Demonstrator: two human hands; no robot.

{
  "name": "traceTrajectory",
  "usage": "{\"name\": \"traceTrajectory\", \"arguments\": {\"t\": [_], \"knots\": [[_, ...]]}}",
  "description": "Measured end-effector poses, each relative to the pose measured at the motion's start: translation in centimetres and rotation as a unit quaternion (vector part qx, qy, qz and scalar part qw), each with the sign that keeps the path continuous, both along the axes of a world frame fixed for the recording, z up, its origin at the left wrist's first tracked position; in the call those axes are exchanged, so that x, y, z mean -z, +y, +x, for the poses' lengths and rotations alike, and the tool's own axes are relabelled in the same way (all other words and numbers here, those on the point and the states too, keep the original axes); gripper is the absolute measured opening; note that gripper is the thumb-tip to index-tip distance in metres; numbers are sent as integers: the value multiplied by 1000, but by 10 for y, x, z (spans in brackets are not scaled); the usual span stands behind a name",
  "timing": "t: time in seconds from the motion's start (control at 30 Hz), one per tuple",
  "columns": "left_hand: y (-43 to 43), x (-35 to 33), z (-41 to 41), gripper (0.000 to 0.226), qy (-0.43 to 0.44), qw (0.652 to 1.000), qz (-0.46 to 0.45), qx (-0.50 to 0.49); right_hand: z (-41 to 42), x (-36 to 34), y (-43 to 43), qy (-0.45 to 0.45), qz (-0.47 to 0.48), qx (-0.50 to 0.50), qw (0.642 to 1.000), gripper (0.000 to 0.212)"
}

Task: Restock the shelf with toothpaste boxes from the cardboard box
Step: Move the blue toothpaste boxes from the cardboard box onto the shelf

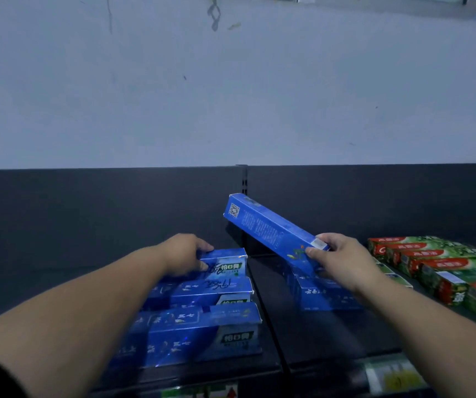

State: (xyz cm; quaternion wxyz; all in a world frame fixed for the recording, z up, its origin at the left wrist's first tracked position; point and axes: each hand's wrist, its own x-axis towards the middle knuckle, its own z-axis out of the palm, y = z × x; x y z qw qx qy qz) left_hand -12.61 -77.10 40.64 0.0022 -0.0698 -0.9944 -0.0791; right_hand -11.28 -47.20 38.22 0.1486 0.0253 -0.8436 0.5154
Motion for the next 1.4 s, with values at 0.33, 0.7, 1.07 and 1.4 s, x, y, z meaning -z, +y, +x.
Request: {"name": "traceTrajectory", "arguments": {"t": [0.33, 0.7, 1.07, 1.4], "knots": [[-11, -2, -10, 62, -4, 990, 142, -3, 0, -6, -41, 152, 151, 11, 977, 25], [-65, -19, -5, 20, -16, 704, 697, -139, -7, -7, -97, 305, 156, -56, 938, 47], [-90, -1, 3, 28, 104, 691, 705, -119, -30, -27, -130, -89, -89, -165, 978, 70], [-100, 34, 4, 45, 92, 889, 421, -154, -56, -7, -137, -69, 74, -114, 988, 40]]}}
